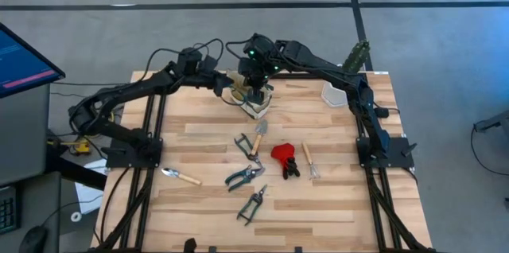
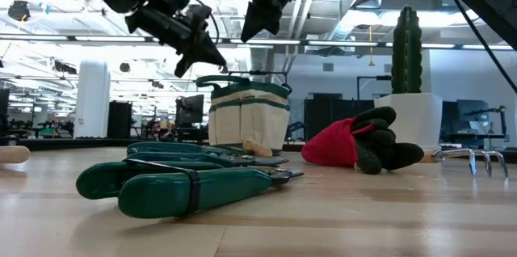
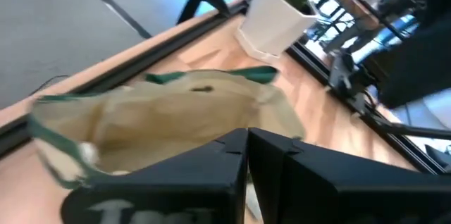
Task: Pick & Place Garden tools in Gardening bag
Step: Prepare the brown gardening bag
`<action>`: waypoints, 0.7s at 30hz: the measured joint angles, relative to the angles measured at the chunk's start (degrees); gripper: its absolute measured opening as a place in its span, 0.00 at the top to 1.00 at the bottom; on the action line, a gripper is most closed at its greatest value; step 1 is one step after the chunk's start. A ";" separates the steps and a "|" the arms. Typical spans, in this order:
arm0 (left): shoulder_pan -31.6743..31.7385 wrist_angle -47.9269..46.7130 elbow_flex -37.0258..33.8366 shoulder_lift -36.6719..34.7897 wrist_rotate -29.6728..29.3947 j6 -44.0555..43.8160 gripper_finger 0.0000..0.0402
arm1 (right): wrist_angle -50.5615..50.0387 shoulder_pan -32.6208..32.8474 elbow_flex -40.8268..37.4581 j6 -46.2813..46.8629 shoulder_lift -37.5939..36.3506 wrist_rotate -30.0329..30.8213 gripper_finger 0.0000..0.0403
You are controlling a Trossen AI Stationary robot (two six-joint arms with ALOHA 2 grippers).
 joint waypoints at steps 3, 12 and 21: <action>1.60 -0.09 0.80 1.14 -0.01 0.00 1.00 | 0.12 -0.01 0.00 -0.01 0.00 0.04 1.00; 3.32 -5.76 2.55 2.35 0.21 2.89 1.00 | 0.51 -0.96 0.08 0.11 3.78 -0.34 1.00; 3.44 -5.85 2.57 -0.87 -1.28 4.14 1.00 | 5.24 -0.15 -0.04 4.55 5.15 -0.53 1.00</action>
